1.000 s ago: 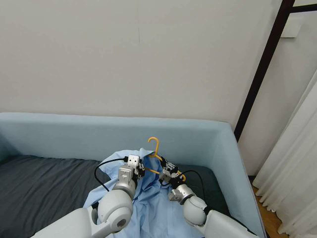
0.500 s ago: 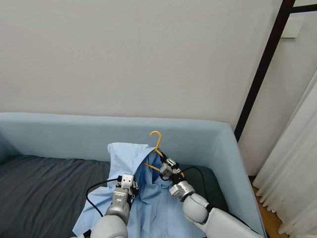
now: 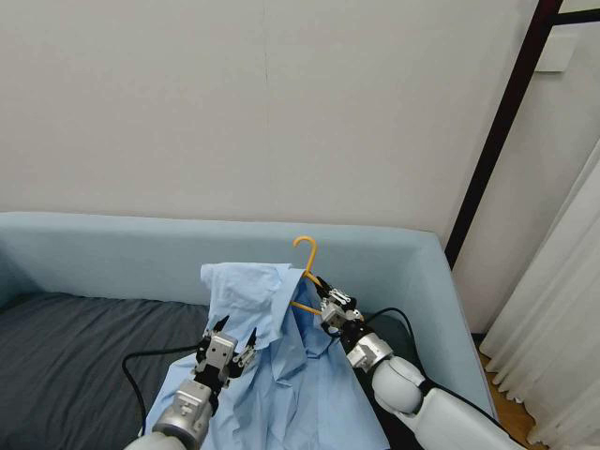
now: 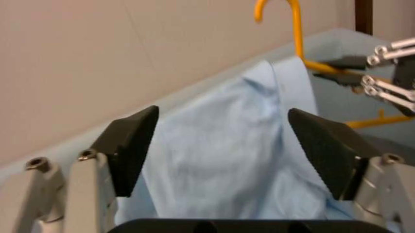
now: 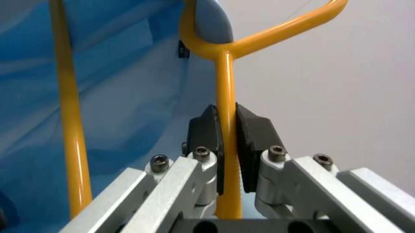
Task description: Pick up the clothes from the sofa and hang them on the clothes hanger.
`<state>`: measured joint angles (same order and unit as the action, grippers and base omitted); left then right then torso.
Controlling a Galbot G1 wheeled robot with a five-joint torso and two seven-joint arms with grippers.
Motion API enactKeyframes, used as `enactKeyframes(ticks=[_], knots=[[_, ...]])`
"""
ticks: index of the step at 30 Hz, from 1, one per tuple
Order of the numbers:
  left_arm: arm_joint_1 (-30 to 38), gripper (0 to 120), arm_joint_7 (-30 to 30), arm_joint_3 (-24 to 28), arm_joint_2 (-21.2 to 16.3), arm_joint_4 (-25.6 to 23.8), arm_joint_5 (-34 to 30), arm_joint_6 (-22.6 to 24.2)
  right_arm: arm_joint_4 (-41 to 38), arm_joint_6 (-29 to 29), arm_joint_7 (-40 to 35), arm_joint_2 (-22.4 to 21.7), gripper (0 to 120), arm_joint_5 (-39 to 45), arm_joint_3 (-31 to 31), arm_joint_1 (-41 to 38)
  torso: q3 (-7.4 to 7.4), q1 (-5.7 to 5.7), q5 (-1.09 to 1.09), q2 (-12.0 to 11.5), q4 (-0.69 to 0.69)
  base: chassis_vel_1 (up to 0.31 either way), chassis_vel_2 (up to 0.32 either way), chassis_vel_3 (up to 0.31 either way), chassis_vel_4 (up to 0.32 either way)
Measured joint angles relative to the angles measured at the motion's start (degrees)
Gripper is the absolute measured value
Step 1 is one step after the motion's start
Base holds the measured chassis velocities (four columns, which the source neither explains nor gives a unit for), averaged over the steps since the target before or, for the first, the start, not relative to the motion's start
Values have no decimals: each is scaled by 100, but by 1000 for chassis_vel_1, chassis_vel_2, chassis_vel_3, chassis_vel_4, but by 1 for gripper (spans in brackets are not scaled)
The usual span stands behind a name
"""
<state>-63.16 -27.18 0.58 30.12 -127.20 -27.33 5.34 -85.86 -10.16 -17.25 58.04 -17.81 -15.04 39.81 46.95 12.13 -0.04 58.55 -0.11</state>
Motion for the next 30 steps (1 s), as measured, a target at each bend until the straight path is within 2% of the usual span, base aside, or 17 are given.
enactKeyframes(ticks=[2, 3, 6, 7, 10, 11, 12, 14, 16, 18, 23, 24, 25, 26, 29, 30], knots=[[188, 93, 454, -242, -272, 255, 0, -412, 34, -132, 48, -14, 5, -188, 89, 59, 0, 0, 0, 0, 4, 0, 0, 0, 0], [188, 93, 454, -242, -272, 255, 0, -412, 34, -132, 48, -14, 5, -188, 89, 59, 0, 0, 0, 0, 4, 0, 0, 0, 0], [766, 100, 1576, -334, -767, 762, -266, -1109, 65, -256, 84, -13, 5, -388, 117, 43, 0, 0, -1, 0, 5, 0, 0, 0, 0], [766, 100, 1576, -334, -767, 762, -266, -1109, 65, -256, 84, -13, 5, -388, 117, 43, 0, 0, -1, 0, 5, 0, 0, 0, 0], [1292, 99, 2667, -164, -1178, 1224, -691, -1658, 174, -370, 102, 75, 5, -541, -46, -182, 1, 0, -1, 0, 0, 0, 0, 0, 0], [1500, 99, 3088, -33, -1330, 1446, -877, -1891, 213, -399, 108, 128, 5, -575, -131, -289, 1, 0, 3, 0, 6, 0, 0, 0, 0], [1500, 99, 3088, -33, -1330, 1446, -877, -1891, 213, -399, 108, 128, 5, -575, -131, -289, 1, 0, 3, 0, 6, 0, 0, 0, 0], [2197, 99, 3895, 405, -1453, 1995, -1174, -2151, 200, -433, 118, 146, 5, -624, -192, -375, 1, 1, -3, 0, 11, 0, 0, 0, 0], [2679, 99, 4583, 647, -1455, 2376, -1480, -2172, 140, -455, 129, 120, 5, -656, -197, -389, 1, 1, -1, 0, 5, 0, 0, 0, 0], [2788, 98, 4741, 710, -1444, 2471, -1579, -2167, 121, -467, 133, 105, 5, -668, -192, -385, 1, 0, 1, 0, 3, 0, 0, 0, 0], [3513, 97, 5983, 1355, -1183, 3089, -2416, -1934, 55, -620, 172, -12, 5, -865, -87, -284, 1, 0, 1, 0, 4, 0, 0, 0, 0], [3513, 97, 5983, 1355, -1183, 3089, -2416, -1934, 55, -620, 172, -12, 5, -865, -87, -284, 1, 0, 1, 0, 4, 0, 0, 0, 0], [3675, 95, 6195, 1529, -1132, 3198, -2485, -1898, 51, -644, 177, -22, 5, -904, -79, -278, 1, 0, -1, 0, 4, 0, 0, 0, 0], [4129, 94, 6577, 1944, -994, 3457, -2586, -1814, 27, -679, 184, -41, 5, -971, -66, -273, 1, 0, -3, 0, 5, 0, 0, 0, 0], [4795, 91, 6956, 2461, -767, 3843, -2775, -1609, -45, -692, 189, -76, 5, -1003, -63, -267, 1, 1, 1, -1, 3, 0, 0, 0, 0], [4795, 91, 6956, 2461, -767, 3843, -2775, -1609, -45, -692, 189, -76, 5, -1003, -63, -267, 1, 1, 1, -1, 3, 0, 0, 0, 0]])
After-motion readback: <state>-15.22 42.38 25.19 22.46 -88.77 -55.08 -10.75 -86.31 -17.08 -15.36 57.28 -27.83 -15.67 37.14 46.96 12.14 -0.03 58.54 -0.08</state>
